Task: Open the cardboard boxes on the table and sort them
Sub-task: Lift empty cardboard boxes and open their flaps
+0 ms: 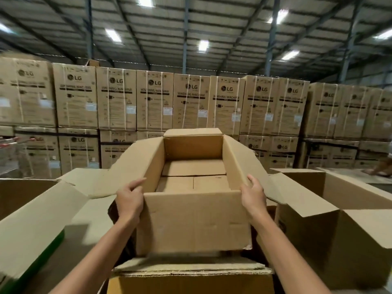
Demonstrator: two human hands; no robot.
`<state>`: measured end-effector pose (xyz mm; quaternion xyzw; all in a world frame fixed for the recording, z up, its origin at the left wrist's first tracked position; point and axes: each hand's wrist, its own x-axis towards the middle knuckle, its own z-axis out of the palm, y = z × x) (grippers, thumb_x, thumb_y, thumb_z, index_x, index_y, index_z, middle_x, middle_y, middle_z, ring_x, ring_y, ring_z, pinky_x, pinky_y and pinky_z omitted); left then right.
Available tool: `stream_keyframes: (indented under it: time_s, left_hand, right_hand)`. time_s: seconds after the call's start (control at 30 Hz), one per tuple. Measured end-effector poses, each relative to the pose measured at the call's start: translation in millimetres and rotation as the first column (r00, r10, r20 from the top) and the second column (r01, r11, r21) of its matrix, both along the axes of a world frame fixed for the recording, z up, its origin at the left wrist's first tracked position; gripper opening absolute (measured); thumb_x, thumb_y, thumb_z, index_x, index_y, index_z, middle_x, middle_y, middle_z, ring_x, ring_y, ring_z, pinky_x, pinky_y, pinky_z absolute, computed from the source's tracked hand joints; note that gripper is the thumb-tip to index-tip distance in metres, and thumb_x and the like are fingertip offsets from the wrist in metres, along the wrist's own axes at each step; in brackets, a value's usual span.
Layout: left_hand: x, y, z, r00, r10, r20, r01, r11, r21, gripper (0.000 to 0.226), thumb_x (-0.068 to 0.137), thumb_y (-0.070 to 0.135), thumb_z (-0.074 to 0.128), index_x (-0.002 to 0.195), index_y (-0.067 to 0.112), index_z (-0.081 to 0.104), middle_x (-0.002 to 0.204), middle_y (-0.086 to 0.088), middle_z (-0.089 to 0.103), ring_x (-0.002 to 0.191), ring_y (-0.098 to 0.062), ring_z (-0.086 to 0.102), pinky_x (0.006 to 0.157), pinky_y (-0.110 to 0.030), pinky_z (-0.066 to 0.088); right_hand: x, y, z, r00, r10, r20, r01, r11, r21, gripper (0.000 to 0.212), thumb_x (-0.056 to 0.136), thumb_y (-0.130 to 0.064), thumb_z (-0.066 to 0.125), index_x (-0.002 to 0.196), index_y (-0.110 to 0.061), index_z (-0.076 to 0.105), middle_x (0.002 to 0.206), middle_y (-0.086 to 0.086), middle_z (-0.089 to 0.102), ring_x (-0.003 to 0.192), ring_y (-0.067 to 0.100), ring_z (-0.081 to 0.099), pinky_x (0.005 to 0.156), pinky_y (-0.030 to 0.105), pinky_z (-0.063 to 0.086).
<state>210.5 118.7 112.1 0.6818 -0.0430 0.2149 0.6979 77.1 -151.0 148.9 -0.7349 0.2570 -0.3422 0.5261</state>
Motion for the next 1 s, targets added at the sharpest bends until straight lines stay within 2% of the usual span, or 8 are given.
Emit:
stream_keyframes:
  time_s: [0.07,0.17,0.3,0.4,0.53,0.7,0.87,1.0]
  left_hand:
    - [21,0,-31,0.997,-0.042,-0.069,0.052,0.988,0.146,0.033,0.092,0.004,0.051,0.102,0.019,0.078,0.097,0.001,0.072,0.079,-0.006,0.058,0.074,-0.024,0.046]
    - [50,4,-78,0.965,-0.106,-0.242,0.203,0.884,0.421,0.032,0.091,0.008,0.051,0.087,0.026,0.077,0.093,0.001,0.07,0.088,-0.014,0.06,0.076,-0.029,0.044]
    - [72,10,-130,0.832,-0.165,-0.53,0.53,0.521,0.67,0.017,0.073,0.025,0.047,0.065,0.023,0.063,0.086,0.001,0.069,0.094,-0.02,0.066,0.073,-0.022,0.044]
    - [77,2,-143,0.787,-0.143,-0.6,0.61,0.328,0.721,0.022,0.076,0.028,0.048,0.059,0.015,0.048,0.078,-0.003,0.058,0.077,-0.021,0.057,0.061,-0.025,0.036]
    - [84,0,-148,0.772,-0.119,-0.625,0.633,0.246,0.734,0.026,0.08,0.031,0.05,0.061,0.014,0.049,0.078,-0.003,0.057,0.077,-0.021,0.054,0.062,-0.026,0.035]
    - [59,-2,-123,0.739,-0.118,-0.664,0.674,0.11,0.731,0.027,0.097,0.03,0.052,0.087,0.009,0.066,0.092,-0.004,0.059,0.085,-0.019,0.053,0.067,-0.025,0.037]
    - [29,-20,-44,0.676,-0.112,-0.728,0.727,-0.057,0.684,0.03,0.102,0.02,0.047,0.123,0.005,0.062,0.105,-0.014,0.07,0.064,-0.015,0.069,0.054,-0.023,0.054]
    - [5,-58,-24,0.68,-0.32,-0.66,0.675,-0.079,0.733,0.044,0.103,0.031,0.048,0.144,0.014,0.048,0.144,-0.004,0.053,0.127,-0.024,0.054,0.105,-0.038,0.045]
  right_hand:
    - [17,-9,-21,0.994,0.02,-0.107,-0.023,1.0,-0.022,0.048,0.099,-0.019,0.052,0.145,-0.025,0.043,0.135,0.008,0.056,0.116,0.03,0.056,0.097,0.046,0.051]
    - [32,-17,-54,0.948,0.094,-0.305,-0.129,0.987,-0.095,0.032,0.099,-0.023,0.049,0.131,-0.022,0.054,0.125,0.005,0.061,0.11,0.026,0.055,0.091,0.036,0.046]
    - [54,-24,-108,0.689,0.113,-0.716,-0.351,0.916,-0.193,0.032,0.097,-0.02,0.043,0.123,-0.013,0.061,0.121,0.01,0.064,0.101,0.024,0.061,0.08,0.029,0.05]
    - [62,-37,-141,0.525,0.073,-0.848,-0.484,0.845,-0.226,0.035,0.097,-0.016,0.042,0.125,-0.007,0.06,0.125,0.013,0.063,0.112,0.029,0.06,0.088,0.028,0.048]
    - [61,-42,-152,0.492,0.069,-0.868,-0.519,0.823,-0.229,0.032,0.097,-0.015,0.043,0.118,-0.003,0.063,0.116,0.014,0.063,0.111,0.03,0.06,0.076,0.022,0.04]
    - [54,-30,-136,0.441,-0.024,-0.897,-0.537,0.794,-0.285,0.037,0.095,-0.021,0.047,0.127,-0.009,0.06,0.132,0.014,0.061,0.119,0.033,0.058,0.097,0.034,0.047]
    - [39,-8,-85,0.477,-0.19,-0.858,-0.669,0.555,-0.495,0.042,0.093,-0.045,0.058,0.123,-0.016,0.063,0.123,0.004,0.065,0.114,0.026,0.06,0.087,0.036,0.047]
    - [35,14,-79,0.374,0.131,-0.918,-0.812,0.524,-0.256,0.062,0.094,-0.062,0.048,0.139,-0.02,0.055,0.142,0.004,0.055,0.126,0.026,0.053,0.105,0.046,0.043]
